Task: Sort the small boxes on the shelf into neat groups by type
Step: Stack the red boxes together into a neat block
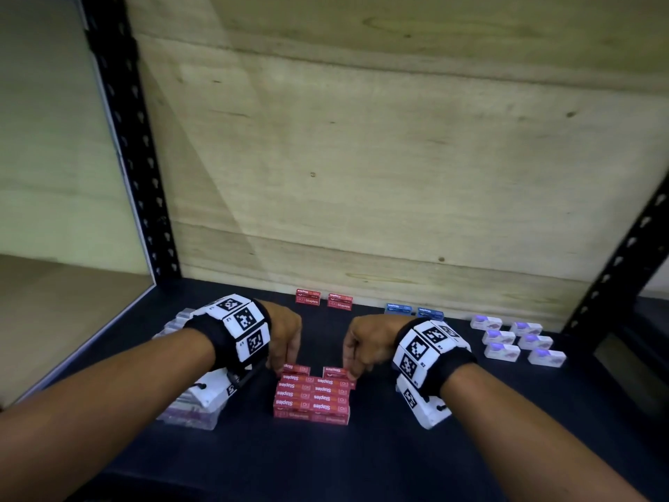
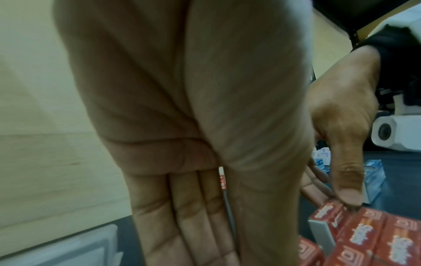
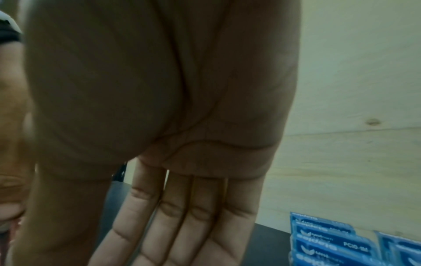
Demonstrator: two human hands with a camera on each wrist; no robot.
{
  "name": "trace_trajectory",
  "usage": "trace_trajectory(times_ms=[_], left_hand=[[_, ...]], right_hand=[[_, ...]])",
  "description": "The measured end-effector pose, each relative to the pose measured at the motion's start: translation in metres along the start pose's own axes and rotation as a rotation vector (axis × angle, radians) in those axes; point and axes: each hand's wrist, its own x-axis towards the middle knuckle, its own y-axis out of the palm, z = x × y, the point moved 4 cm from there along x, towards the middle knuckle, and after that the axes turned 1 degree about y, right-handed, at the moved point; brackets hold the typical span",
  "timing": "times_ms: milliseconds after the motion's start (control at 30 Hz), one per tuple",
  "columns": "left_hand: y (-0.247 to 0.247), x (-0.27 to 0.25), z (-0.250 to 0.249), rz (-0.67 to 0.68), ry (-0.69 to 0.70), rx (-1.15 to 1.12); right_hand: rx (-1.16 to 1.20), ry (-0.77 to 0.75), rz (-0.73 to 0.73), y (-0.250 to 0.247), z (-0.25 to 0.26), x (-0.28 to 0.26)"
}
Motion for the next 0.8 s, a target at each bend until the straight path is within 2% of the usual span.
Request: trace_trajectory(times_ms=[333,800], left_hand=[[0.006,-0.003,0.0,-0.063,-0.007,-0.058],[0.008,0.001,0.002,-0.048,0.039,-0.085]], right_hand=[[0.135,0.002,-0.012,0.005,-0.002,-0.008],[0.12,-0.026,-0.022,0.008,0.008,-0.001]])
